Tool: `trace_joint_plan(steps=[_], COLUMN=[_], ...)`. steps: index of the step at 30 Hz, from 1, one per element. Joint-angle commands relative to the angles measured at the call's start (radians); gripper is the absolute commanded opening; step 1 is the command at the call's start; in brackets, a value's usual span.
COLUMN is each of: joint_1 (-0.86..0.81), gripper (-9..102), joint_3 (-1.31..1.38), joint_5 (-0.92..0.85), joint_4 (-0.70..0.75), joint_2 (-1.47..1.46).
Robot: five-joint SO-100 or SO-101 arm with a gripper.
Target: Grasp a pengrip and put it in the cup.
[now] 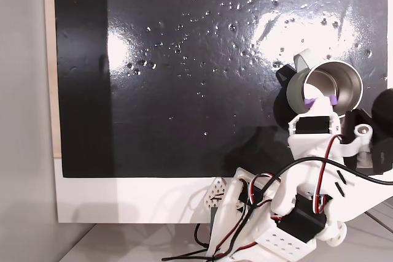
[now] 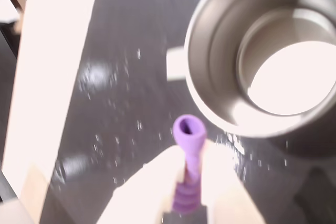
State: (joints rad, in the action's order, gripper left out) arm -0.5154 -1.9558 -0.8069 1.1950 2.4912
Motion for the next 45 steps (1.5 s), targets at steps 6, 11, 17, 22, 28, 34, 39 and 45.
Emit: trace_joint_plan(steps=[6, 11, 17, 22, 28, 34, 39, 45], joint_1=[-0.101, -0.098, -0.086, -0.089, -0.095, -0.095, -0.095, -0.094], gripper=[0, 0, 0, 15, 22, 22, 22, 22], joint_3=[-0.218, -0.337, -0.387, -0.359, -0.311, -0.293, -0.264, -0.268], joint_5=[-0.029, -0.023, -0.008, 0.008, 0.015, 0.018, 0.023, 0.026], joint_4=[-0.370, -0.528, -0.578, -0.512, -0.442, -0.436, -0.434, -0.397], joint_2=[0.064, 0.074, 0.098, 0.091, 0.064, 0.061, 0.035, 0.063])
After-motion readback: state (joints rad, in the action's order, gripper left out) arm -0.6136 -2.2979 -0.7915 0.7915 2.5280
